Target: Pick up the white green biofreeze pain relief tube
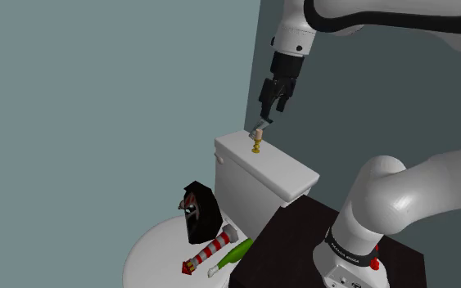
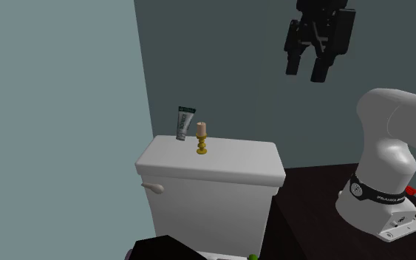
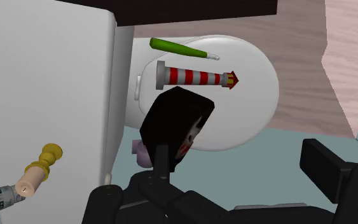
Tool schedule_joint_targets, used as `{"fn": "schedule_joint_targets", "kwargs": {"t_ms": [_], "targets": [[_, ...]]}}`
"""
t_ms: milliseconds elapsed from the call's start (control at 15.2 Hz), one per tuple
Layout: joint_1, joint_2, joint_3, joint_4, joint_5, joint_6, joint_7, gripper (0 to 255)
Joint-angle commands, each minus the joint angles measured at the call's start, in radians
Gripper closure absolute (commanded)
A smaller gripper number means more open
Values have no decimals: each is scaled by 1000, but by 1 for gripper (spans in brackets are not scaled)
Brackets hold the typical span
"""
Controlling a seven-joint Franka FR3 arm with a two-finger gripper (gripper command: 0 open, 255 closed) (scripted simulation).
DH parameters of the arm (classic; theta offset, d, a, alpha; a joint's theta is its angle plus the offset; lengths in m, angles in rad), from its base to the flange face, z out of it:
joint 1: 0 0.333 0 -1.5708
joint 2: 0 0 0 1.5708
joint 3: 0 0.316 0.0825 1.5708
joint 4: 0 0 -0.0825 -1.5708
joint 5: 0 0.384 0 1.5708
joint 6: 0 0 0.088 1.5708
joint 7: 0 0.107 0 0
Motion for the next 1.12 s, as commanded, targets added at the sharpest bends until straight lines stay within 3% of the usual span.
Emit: {"fn": "schedule_joint_targets", "kwargs": {"t_ms": [0, 528, 1056], "targets": [[0, 0, 0, 0, 0, 0, 0, 0], [-6, 139, -180, -4, -135, 61, -320, 0], [-3, 373, -339, 85, -231, 146, -629, 0]]}}
